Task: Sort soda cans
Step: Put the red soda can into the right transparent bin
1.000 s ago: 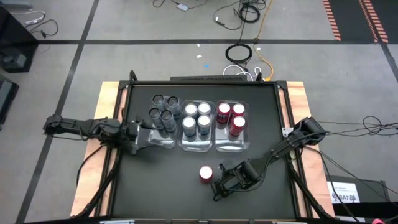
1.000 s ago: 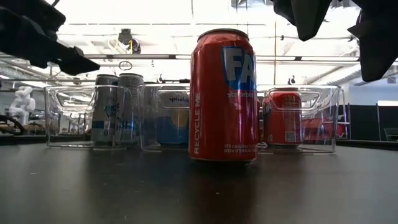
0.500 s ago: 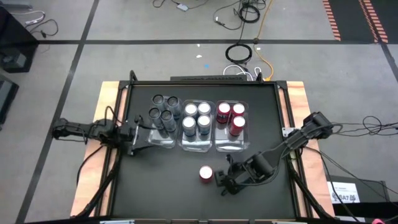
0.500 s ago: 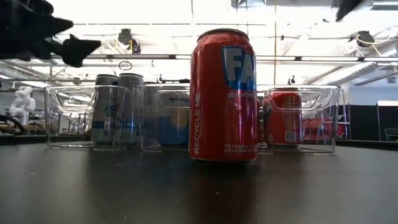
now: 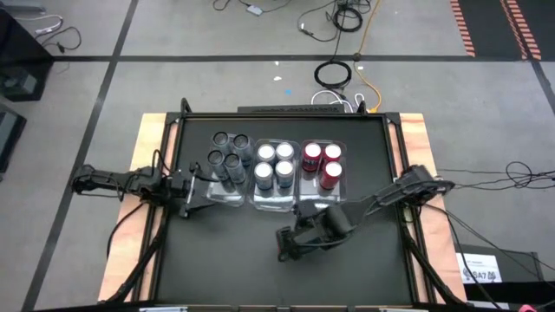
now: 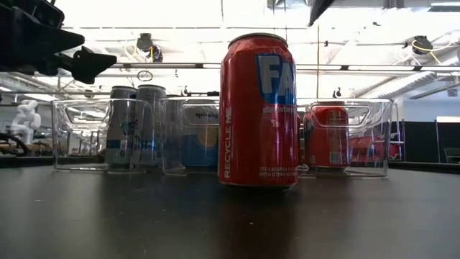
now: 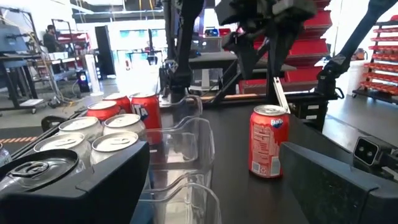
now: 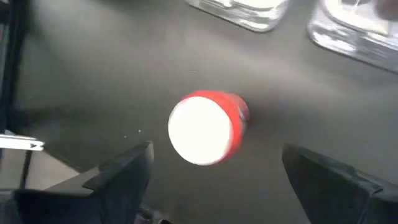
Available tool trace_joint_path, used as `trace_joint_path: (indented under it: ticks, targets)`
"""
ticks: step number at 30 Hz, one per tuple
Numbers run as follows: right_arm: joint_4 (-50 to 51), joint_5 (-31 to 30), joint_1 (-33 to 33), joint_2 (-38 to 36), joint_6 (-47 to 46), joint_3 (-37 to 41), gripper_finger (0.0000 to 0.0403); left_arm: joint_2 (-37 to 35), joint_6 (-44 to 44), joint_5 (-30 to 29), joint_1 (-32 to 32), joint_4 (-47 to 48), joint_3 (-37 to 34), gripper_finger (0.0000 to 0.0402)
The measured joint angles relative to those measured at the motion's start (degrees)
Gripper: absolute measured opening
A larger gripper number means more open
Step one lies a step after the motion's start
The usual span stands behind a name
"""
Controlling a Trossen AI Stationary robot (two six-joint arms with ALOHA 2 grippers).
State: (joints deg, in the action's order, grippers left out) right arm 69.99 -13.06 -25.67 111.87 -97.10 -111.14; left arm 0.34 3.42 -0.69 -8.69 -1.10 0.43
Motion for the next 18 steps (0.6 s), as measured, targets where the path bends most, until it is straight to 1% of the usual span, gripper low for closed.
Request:
trace_joint_path:
  ticks: [7, 10, 18]
  targets:
    - [1.12, 4.92, 3.56, 7.65, 4.68, -5.91, 0.0348, 0.0, -0.02, -0.04, 0.0, 0.0, -0.02, 0.0366]
    - [1.16, 6.13, 4.18, 10.01, 5.49, -6.74, 0.0348, 0.0, -0.02, -0.06, 0.0, -0.01, -0.02, 0.0366]
    - [1.55, 8.93, 4.56, 12.77, 5.68, -6.82, 0.0348, 0.0, -0.02, -0.15, 0.0, -0.01, -0.02, 0.0366]
